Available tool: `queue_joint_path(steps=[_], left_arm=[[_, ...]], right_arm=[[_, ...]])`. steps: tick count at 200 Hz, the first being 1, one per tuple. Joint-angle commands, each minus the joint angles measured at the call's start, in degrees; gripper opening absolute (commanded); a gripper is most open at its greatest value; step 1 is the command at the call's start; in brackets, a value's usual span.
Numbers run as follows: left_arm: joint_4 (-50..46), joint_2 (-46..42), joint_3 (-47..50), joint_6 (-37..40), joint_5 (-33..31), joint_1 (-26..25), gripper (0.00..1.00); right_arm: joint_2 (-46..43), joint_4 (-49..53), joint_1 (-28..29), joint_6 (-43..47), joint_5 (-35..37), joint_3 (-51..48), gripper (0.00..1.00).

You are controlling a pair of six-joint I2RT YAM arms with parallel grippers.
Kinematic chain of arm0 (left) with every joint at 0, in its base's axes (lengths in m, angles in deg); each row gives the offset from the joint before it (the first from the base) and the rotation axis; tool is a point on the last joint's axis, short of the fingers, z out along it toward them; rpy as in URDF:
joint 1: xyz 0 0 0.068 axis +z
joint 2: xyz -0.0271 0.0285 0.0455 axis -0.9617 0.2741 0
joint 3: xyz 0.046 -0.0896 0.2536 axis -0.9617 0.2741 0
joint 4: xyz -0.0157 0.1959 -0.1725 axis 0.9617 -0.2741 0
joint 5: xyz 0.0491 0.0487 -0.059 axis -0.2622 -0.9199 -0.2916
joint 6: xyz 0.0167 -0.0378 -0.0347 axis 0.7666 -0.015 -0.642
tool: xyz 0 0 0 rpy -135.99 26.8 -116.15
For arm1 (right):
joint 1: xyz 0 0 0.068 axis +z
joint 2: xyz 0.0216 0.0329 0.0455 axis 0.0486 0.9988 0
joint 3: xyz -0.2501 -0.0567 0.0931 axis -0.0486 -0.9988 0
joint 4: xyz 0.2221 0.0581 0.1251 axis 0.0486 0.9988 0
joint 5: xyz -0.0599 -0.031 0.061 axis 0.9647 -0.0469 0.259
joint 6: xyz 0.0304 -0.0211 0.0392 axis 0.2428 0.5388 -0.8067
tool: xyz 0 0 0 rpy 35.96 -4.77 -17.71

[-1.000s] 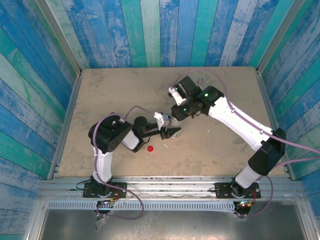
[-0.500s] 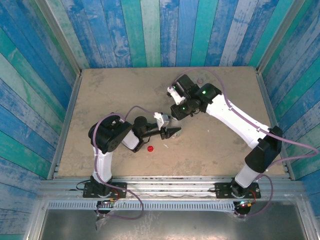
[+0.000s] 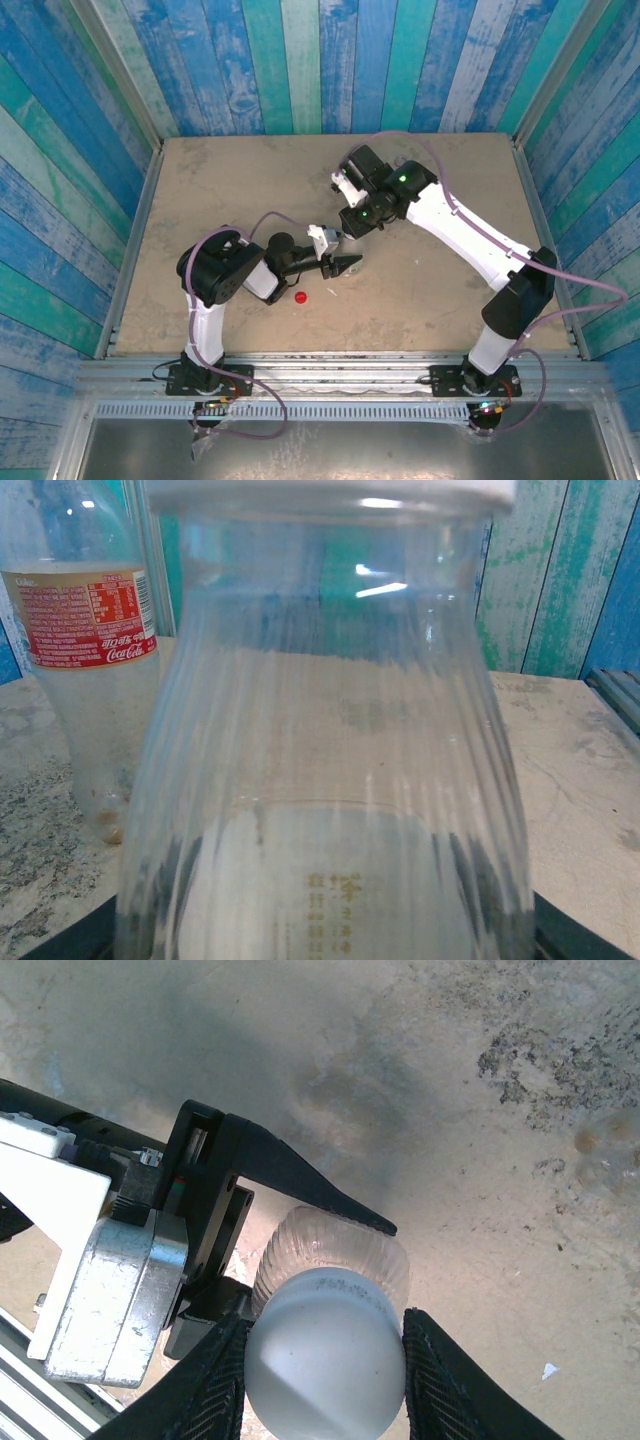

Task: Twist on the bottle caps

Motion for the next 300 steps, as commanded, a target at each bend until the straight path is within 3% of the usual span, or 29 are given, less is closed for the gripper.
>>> queue_joint_path(steps=[1, 42, 118, 138, 166, 262, 300], left_arm=[[-8.5, 0.9, 0.5, 1.2, 0.1, -0.5, 0.60], [-7.9, 1.3, 0.5, 0.7, 0.2, -0.5, 0.60], [-8.3, 0.9, 0.6, 0.9, 0.2, -0.5, 0.60], [-8.0, 1.0, 0.6, 0.8, 0.3, -0.5, 0.60], [-7.9, 1.2, 0.5, 0.6, 0.3, -0.5, 0.60], [-8.0, 1.2, 0.5, 0.6, 0.2, -0.5, 0.60], [-8.0, 1.5, 0.4, 0.6, 0.3, -0.5, 0.60]], right_arm=[[1.5, 1.5, 0.4, -1.1, -1.6, -0.4, 0.40], [0.4, 0.7, 0.3, -2.0, -1.4, -0.8, 0.41], [-0.9, -0.6, 0.2, -2.2, -0.3, -0.3, 0.51], [-1.9, -0.9, 0.2, -2.6, 0.6, -0.4, 0.58], [-3.7, -2.4, -0.3, -3.5, 0.8, -1.4, 0.58], [-4.8, -3.9, -2.1, -4.6, 0.4, -5.8, 0.36], [-5.3, -3.9, -2.1, -5.0, 0.6, -6.6, 0.32]])
